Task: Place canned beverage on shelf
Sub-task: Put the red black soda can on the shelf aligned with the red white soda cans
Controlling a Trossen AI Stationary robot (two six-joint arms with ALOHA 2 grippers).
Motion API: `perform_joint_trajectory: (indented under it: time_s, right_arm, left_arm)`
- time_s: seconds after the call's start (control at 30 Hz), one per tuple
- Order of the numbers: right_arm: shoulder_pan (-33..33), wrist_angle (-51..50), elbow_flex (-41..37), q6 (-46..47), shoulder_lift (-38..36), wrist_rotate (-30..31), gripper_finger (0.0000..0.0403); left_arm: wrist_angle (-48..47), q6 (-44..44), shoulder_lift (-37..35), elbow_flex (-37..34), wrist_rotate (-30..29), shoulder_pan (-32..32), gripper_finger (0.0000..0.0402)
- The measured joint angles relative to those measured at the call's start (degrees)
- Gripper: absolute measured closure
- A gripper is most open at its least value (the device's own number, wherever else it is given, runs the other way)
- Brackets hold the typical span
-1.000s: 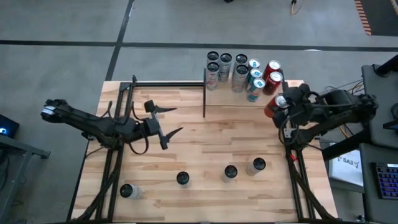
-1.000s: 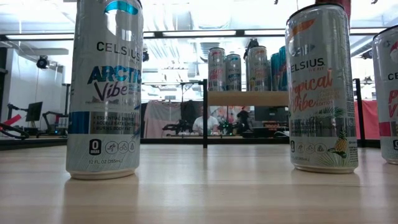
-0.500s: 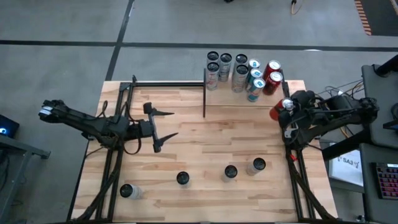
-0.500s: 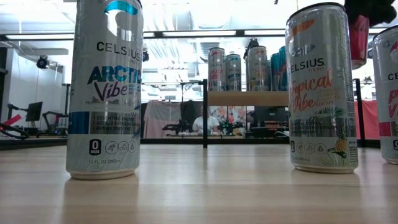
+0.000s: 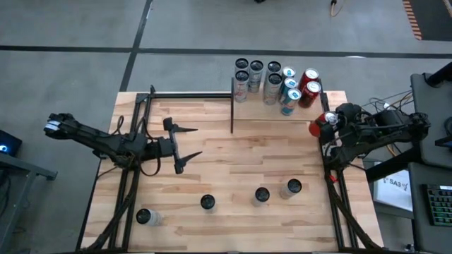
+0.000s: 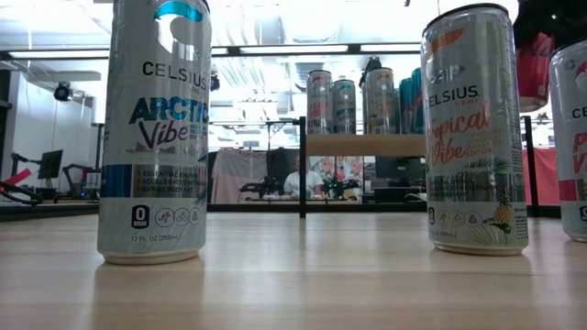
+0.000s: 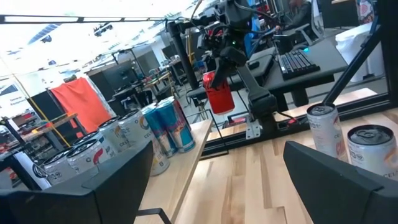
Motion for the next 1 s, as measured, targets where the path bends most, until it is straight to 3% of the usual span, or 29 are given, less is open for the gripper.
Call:
perform_joint_trajectory:
  time_s: [0.6,1.0]
  right_arm:
    - [0.0,-1.5,2.7,1.5,0.3,3.5,0.0114]
    - [0.0,0.2,6.2,1.4,6.6,2.6,0.0114]
  left_arm:
    - [1.0,3.4,0.0,0.1,-0.4,0.2,0.0057]
    - [1.9,4.1,0.0,0.2,-0.4,0.4,0.0057]
